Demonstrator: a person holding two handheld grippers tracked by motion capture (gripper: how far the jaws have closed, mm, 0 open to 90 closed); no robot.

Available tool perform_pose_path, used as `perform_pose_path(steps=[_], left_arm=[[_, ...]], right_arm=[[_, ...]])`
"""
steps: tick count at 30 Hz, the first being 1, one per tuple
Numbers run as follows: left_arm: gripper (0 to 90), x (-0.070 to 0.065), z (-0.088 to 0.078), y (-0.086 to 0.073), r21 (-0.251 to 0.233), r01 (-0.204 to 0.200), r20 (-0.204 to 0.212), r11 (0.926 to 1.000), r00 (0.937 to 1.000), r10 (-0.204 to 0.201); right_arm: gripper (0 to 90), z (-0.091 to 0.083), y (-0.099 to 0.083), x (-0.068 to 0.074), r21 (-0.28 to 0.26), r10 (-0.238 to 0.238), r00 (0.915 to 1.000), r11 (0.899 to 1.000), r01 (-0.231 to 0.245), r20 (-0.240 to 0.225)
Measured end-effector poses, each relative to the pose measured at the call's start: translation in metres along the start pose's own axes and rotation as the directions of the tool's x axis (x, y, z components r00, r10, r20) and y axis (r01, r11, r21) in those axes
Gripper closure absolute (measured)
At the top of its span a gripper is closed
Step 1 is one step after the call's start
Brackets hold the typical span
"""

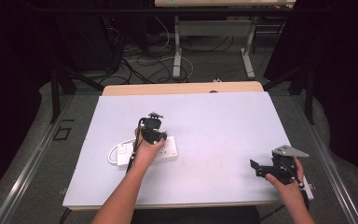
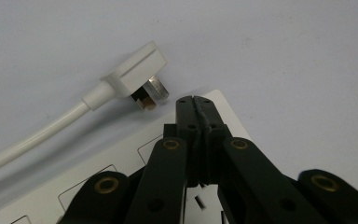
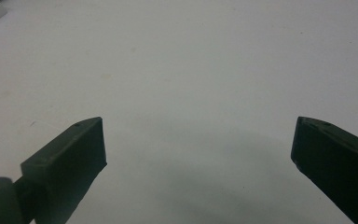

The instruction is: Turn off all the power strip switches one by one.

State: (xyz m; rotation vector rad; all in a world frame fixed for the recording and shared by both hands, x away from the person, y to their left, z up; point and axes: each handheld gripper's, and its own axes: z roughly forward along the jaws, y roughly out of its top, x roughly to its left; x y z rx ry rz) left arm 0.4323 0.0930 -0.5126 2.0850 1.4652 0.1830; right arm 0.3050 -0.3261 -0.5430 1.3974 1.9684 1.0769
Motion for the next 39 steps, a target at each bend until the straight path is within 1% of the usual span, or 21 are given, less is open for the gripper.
perform_pose_path(steps=[2, 4, 6, 7, 8, 11, 12, 13, 16, 17, 20, 21, 23, 24, 25, 26, 39], left_arm=[[90.0, 0.0008, 0.0006, 0.0001, 0.005, -0.006, -0.001, 1.0000, 1.0000, 0.006], [90.0, 0.0005, 0.0012, -0.0001, 0.009, 0.005, -0.007, 0.9999, 1.0000, -0.005], [90.0, 0.0008, 0.0021, -0.0006, 0.008, 0.007, -0.007, 0.9999, 1.0000, -0.007], [90.0, 0.0010, 0.0024, -0.0010, 0.009, 0.001, -0.006, 1.0000, 1.0000, -0.001], [90.0, 0.0012, 0.0024, -0.0015, 0.007, 0.002, -0.007, 1.0000, 1.0000, -0.002], [90.0, 0.0023, 0.0019, -0.0019, 0.009, -0.002, -0.008, 1.0000, 1.0000, 0.002], [90.0, 0.0022, 0.0020, -0.0021, 0.010, 0.007, -0.006, 0.9999, 1.0000, -0.007], [90.0, 0.0026, 0.0020, -0.0022, 0.009, 0.007, -0.005, 0.9999, 1.0000, -0.007], [90.0, 0.0025, 0.0020, -0.0025, 0.007, 0.000, -0.006, 1.0000, 1.0000, 0.000], [90.0, 0.0018, 0.0019, -0.0025, 0.008, 0.003, -0.012, 1.0000, 0.9999, -0.003], [90.0, 0.0026, 0.0020, -0.0025, 0.006, -0.002, -0.006, 1.0000, 1.0000, 0.002], [90.0, 0.0024, 0.0022, -0.0027, 0.004, 0.007, -0.005, 1.0000, 1.0000, -0.007], [90.0, 0.0027, 0.0020, -0.0028, 0.006, 0.005, -0.007, 1.0000, 1.0000, -0.005], [90.0, 0.0027, 0.0020, -0.0028, 0.003, -0.007, -0.018, 1.0000, 0.9998, 0.007], [90.0, 0.0023, 0.0020, -0.0030, 0.002, -0.009, -0.022, 1.0000, 0.9997, 0.009], [90.0, 0.0016, 0.0021, -0.0031, 0.003, -0.003, -0.022, 1.0000, 0.9997, 0.003], [90.0, 0.0015, 0.0022, -0.0031, 0.003, -0.005, -0.021, 1.0000, 0.9998, 0.005]], right_arm=[[2.9, -0.0001, 0.0000, -0.0001, 0.000, 0.000, 1.0000, 1.000, 0.000, 0.000], [2.8, 0.0000, -0.0001, -0.0002, 0.000, 0.000, 1.0000, 1.000, 0.000, 0.000], [2.9, -0.0001, -0.0002, -0.0004, 0.001, 0.001, 1.0000, 1.000, -0.001, 0.000], [2.9, -0.0002, -0.0002, -0.0004, 0.000, 0.001, 1.0000, 1.000, -0.001, 0.000], [2.9, 0.0003, -0.0004, -0.0002, -0.009, 0.000, 1.0000, 1.000, 0.000, 0.008], [2.9, -0.0009, -0.0002, -0.0005, 0.004, 0.005, 1.0000, 1.000, -0.005, 0.003], [2.9, -0.0009, -0.0002, -0.0005, 0.004, 0.006, 1.0000, 1.000, -0.006, 0.002], [2.9, -0.0006, -0.0002, -0.0006, -0.002, 0.000, 1.0000, 1.000, 0.000, 0.006], [2.9, -0.0005, 0.0002, 0.0000, 0.000, 0.000, 1.0000, 1.000, 0.000, -0.002], [2.8, -0.0004, 0.0002, 0.0000, 0.001, 0.000, 1.0000, 1.000, 0.000, -0.001], [2.9, -0.0002, 0.0003, 0.0001, 0.000, 0.001, 1.0000, 1.000, -0.001, -0.002], [2.8, -0.0001, 0.0003, 0.0001, 0.000, 0.001, 1.0000, 1.000, -0.001, -0.003], [2.9, -0.0002, 0.0003, 0.0007, 0.003, 0.005, 1.0000, 1.000, -0.005, -0.003], [2.9, -0.0001, 0.0003, 0.0005, 0.002, 0.005, 1.0000, 1.000, -0.005, -0.003], [2.8, -0.0001, 0.0003, -0.0002, 0.000, -0.001, 1.0000, 1.000, 0.001, -0.003], [2.9, -0.0001, 0.0003, -0.0003, 0.000, 0.000, 1.0000, 1.000, 0.000, -0.002], [2.9, 0.0000, 0.0003, 0.0005, 0.006, 0.003, 1.0000, 1.000, -0.003, -0.001]])
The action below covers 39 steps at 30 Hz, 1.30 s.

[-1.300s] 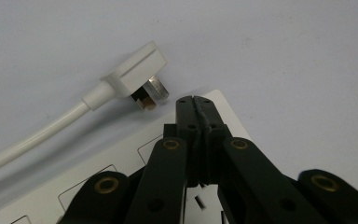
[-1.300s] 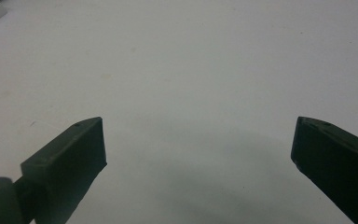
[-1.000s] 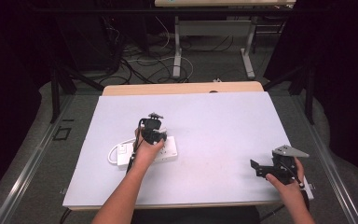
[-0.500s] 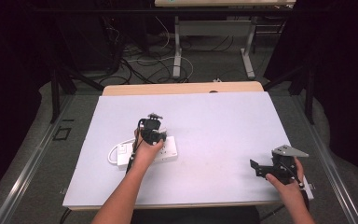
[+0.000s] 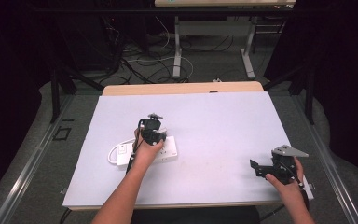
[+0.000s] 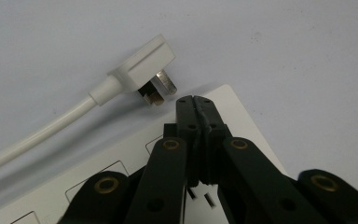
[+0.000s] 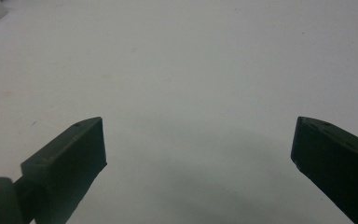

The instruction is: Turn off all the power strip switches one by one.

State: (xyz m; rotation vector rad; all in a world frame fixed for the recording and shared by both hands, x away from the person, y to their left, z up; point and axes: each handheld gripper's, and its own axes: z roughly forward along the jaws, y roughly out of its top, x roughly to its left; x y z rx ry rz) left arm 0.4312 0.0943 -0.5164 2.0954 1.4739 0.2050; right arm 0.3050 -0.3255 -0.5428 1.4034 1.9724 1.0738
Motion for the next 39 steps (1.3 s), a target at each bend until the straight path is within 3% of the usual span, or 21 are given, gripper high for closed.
perform_pose_path(steps=[4, 6, 7, 8, 10, 12, 18, 34, 39], left_arm=[[90.0, 0.000, 0.001, 0.000, 0.003, -0.002, 0.000, 1.0000, 1.0000, 0.002], [90.0, 0.001, 0.004, -0.001, 0.011, 0.025, 0.077, 0.9996, 0.9967, -0.026], [90.0, 0.001, 0.005, -0.001, 0.006, 0.021, 0.079, 0.9998, 0.9966, -0.021], [90.0, -0.003, 0.004, -0.001, -0.004, -0.008, 0.029, 1.0000, 0.9995, 0.008], [90.0, -0.012, 0.005, -0.002, -0.009, -0.068, -0.035, 0.9976, 0.9971, 0.068], [90.0, -0.015, 0.005, -0.002, -0.002, -0.081, -0.057, 0.9967, 0.9951, 0.081], [90.0, -0.009, 0.005, 0.000, 0.003, -0.050, -0.018, 0.9988, 0.9986, 0.050], [90.0, -0.007, 0.004, 0.001, -0.005, -0.024, -0.022, 0.9997, 0.9995, 0.024], [90.0, -0.004, 0.004, 0.002, -0.012, -0.016, -0.002, 0.9998, 0.9999, 0.016]], right_arm=[[2.8, 0.000, 0.000, 0.000, 0.000, -0.001, 1.0000, 1.000, 0.001, 0.001], [2.9, 0.000, 0.000, 0.000, -0.002, 0.000, 1.0000, 1.000, 0.000, -0.003], [2.9, 0.000, 0.000, 0.000, -0.002, -0.001, 1.0000, 1.000, 0.001, -0.004], [2.8, 0.000, 0.000, 0.000, 0.001, -0.003, 1.0000, 1.000, 0.003, 0.002], [2.9, 0.000, 0.000, -0.001, -0.006, -0.003, 1.0000, 1.000, 0.003, -0.003], [2.9, 0.000, 0.000, -0.001, -0.006, -0.004, 1.0000, 1.000, 0.004, -0.002], [2.9, -0.001, -0.001, -0.002, -0.004, -0.004, 1.0000, 1.000, 0.004, 0.002], [2.9, 0.000, -0.001, -0.002, -0.009, 0.006, 0.9999, 1.000, -0.006, -0.009], [2.9, 0.000, -0.002, -0.004, -0.006, 0.001, 1.0000, 1.000, -0.001, -0.005]])
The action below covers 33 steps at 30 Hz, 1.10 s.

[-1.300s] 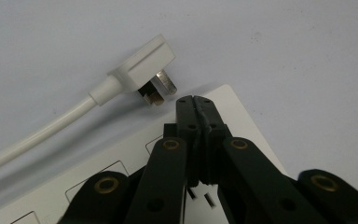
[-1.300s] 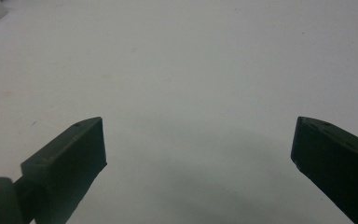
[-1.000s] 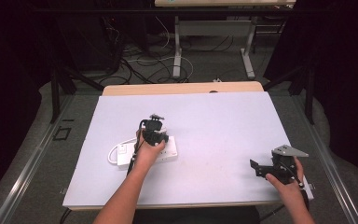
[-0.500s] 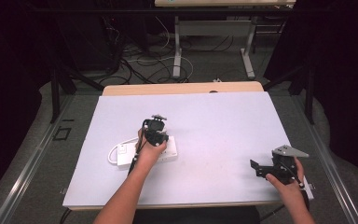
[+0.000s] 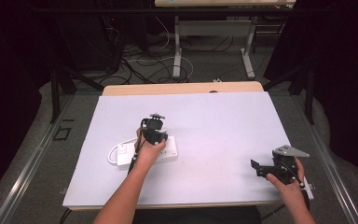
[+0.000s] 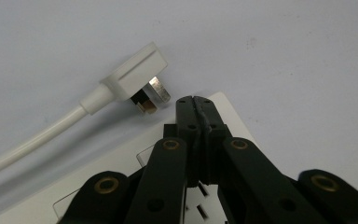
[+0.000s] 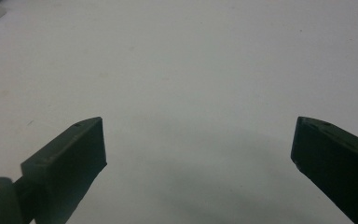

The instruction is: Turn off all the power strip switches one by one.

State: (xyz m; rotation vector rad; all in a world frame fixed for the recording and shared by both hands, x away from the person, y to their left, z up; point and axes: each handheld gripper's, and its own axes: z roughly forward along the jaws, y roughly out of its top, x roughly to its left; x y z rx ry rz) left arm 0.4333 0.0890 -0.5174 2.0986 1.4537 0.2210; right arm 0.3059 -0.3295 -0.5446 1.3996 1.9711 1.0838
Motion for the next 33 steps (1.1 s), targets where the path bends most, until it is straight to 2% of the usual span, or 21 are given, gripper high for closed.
perform_pose_path(steps=[1, 5, 9, 10, 11, 15, 19, 20, 26, 30, 32, 33], left_arm=[[90.0, 0.000, 0.000, 0.000, -0.001, 0.004, 0.002, 1.0000, 1.0000, -0.004], [90.0, 0.001, -0.002, -0.001, 0.000, 0.005, 0.009, 1.0000, 0.9999, -0.005], [90.0, 0.001, -0.006, -0.001, -0.016, 0.014, 0.021, 0.9998, 0.9997, -0.013], [90.0, 0.002, -0.007, -0.001, -0.016, 0.001, 0.021, 0.9999, 0.9998, -0.001], [87.8, 0.001, -0.008, -0.002, -0.020, 0.010, 0.024, 0.9998, 0.9997, -0.009], [86.7, 0.001, -0.013, -0.003, -0.026, 0.000, 0.024, 0.9997, 0.9997, 0.001], [82.5, 0.002, -0.018, -0.004, -0.040, 0.002, 0.033, 0.9992, 0.9995, -0.001], [81.1, 0.001, -0.019, -0.004, -0.045, 0.015, 0.036, 0.9989, 0.9993, -0.013], [73.8, 0.005, -0.028, -0.006, -0.080, 0.017, 0.059, 0.9966, 0.9982, -0.012], [70.0, 0.007, -0.035, -0.008, -0.090, 0.024, 0.068, 0.9956, 0.9975, -0.017], [67.9, 0.008, -0.038, -0.010, -0.095, 0.021, 0.075, 0.9952, 0.9971, -0.014], [66.4, 0.009, -0.040, -0.011, -0.101, 0.020, 0.077, 0.9946, 0.9969, -0.012]], right_arm=[[2.9, 0.000, 0.000, 0.001, -0.009, 0.008, 0.9999, 1.000, -0.008, 0.010], [2.9, -0.001, 0.000, 0.000, -0.001, 0.014, 0.9999, 1.000, -0.014, 0.003], [2.9, -0.001, 0.000, 0.003, 0.002, 0.002, 1.0000, 1.000, -0.002, 0.002], [2.9, -0.002, 0.001, 0.003, 0.001, -0.005, 1.0000, 1.000, 0.005, 0.006], [2.9, -0.002, 0.001, 0.003, -0.001, 0.000, 1.0000, 1.000, 0.000, 0.003], [2.9, -0.002, 0.002, 0.003, -0.010, -0.007, 1.0000, 1.000, 0.007, 0.003], [2.9, 0.000, 0.002, 0.004, -0.001, 0.000, 1.0000, 1.000, 0.000, -0.001], [2.9, 0.000, 0.002, 0.004, -0.002, 0.000, 1.0000, 1.000, 0.000, -0.001], [2.9, -0.001, 0.002, 0.004, -0.002, 0.000, 1.0000, 1.000, 0.000, 0.001], [2.9, -0.001, 0.002, 0.004, -0.015, -0.006, 0.9999, 1.000, 0.007, 0.011], [2.9, -0.003, 0.002, 0.004, -0.008, 0.002, 1.0000, 1.000, -0.002, 0.004], [2.9, -0.005, 0.002, 0.003, 0.017, -0.002, 1.0000, 1.000, 0.001, 0.009]])
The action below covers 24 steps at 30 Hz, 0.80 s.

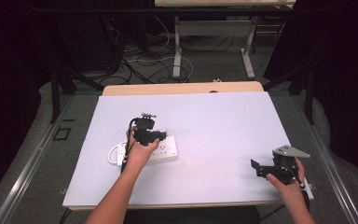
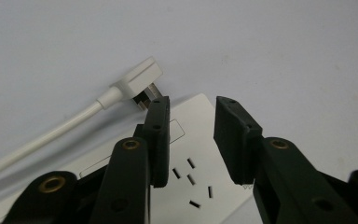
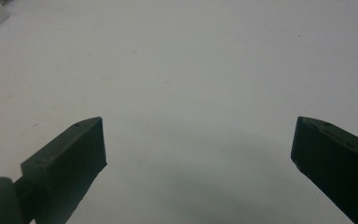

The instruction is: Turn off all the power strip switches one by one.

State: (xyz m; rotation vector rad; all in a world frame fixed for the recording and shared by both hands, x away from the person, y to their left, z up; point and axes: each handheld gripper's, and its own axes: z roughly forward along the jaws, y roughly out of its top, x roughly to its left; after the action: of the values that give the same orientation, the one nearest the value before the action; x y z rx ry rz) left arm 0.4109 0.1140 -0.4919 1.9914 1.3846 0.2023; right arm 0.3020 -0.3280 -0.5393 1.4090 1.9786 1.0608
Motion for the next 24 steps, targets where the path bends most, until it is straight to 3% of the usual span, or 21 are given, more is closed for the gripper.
perform_pose_path(steps=[1, 4, 12, 17, 22, 24], left_arm=[[65.4, 0.001, -0.002, 0.000, 0.004, -0.004, 0.005, 1.0000, 1.0000, 0.004], [60.6, 0.001, -0.009, -0.002, -0.023, 0.003, 0.008, 0.9997, 1.0000, -0.002], [45.6, 0.007, -0.029, -0.007, -0.042, 0.016, 0.012, 0.9990, 0.9998, -0.016], [37.2, 0.015, -0.041, -0.014, -0.064, -0.003, -0.026, 0.9980, 0.9997, 0.001], [33.5, 0.028, -0.054, -0.024, -0.065, 0.002, -0.034, 0.9979, 0.9994, -0.004], [33.2, 0.033, -0.057, -0.028, -0.088, -0.018, -0.032, 0.9959, 0.9994, 0.016]], right_arm=[[2.9, 0.002, -0.001, 0.000, -0.027, 0.000, 1.0000, 1.000, 0.000, -0.002], [2.9, 0.002, -0.001, -0.001, -0.036, -0.001, 1.0000, 0.999, 0.001, 0.007], [2.9, 0.001, 0.000, 0.000, -0.029, 0.003, 1.0000, 1.000, -0.003, -0.001], [2.9, 0.001, 0.000, 0.000, -0.030, -0.001, 1.0000, 1.000, 0.001, -0.001], [2.9, 0.000, 0.000, 0.001, -0.028, 0.002, 1.0000, 1.000, -0.002, -0.002], [2.9, 0.001, 0.000, 0.001, -0.029, 0.002, 1.0000, 1.000, -0.002, 0.000]])
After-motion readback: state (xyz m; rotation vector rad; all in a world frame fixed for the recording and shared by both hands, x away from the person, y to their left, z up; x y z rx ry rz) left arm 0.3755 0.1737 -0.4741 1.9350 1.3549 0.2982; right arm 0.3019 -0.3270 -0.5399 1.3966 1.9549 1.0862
